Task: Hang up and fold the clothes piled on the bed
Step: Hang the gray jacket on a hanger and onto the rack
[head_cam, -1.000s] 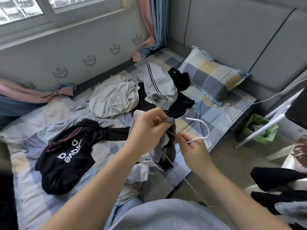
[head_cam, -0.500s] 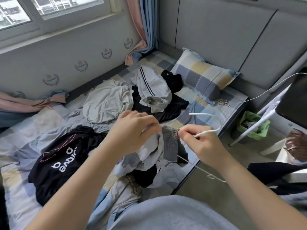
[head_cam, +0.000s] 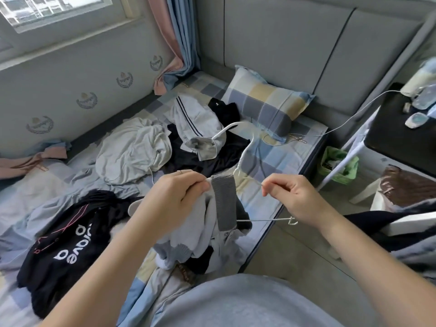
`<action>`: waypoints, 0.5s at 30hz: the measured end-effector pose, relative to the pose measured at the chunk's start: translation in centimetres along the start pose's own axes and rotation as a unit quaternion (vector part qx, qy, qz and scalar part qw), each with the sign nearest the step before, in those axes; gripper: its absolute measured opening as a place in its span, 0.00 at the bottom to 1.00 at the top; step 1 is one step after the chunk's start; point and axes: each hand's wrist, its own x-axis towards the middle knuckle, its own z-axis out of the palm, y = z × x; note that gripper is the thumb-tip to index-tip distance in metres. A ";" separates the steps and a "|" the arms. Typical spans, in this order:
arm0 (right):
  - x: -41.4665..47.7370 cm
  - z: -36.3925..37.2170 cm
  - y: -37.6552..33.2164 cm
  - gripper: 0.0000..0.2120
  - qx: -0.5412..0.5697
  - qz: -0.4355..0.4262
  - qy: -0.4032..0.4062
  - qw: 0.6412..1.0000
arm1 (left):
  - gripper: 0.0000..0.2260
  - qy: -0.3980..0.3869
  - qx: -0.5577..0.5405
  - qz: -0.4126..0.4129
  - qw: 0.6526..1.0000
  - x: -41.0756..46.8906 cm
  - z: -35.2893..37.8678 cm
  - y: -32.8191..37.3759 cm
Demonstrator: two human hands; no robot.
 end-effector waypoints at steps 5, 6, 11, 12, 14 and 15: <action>0.1 1.7 -0.8 0.11 -0.008 -0.008 -0.026 1.000 | 0.06 -0.011 0.000 0.023 1.000 0.9 0.2 1.8; 0.1 1.9 -0.9 0.11 -0.008 -0.011 -0.023 1.000 | 0.07 -0.021 0.000 0.027 0.999 1.1 0.1 2.0; 0.2 1.4 -1.2 0.10 -0.039 0.003 -0.005 0.999 | 0.07 -0.042 -0.019 0.019 0.999 1.8 0.3 1.6; 0.3 1.5 -1.2 0.08 -0.057 -0.002 0.005 0.998 | 0.06 -0.035 -0.026 0.004 0.999 1.7 0.5 1.4; 0.3 2.1 -1.1 0.06 -0.134 -0.049 0.087 0.986 | 0.06 0.008 -0.043 -0.036 0.998 1.3 1.0 1.0; 0.1 2.5 -1.0 0.07 -0.175 -0.086 0.147 0.970 | 0.06 0.042 -0.055 -0.060 0.996 1.1 1.2 0.9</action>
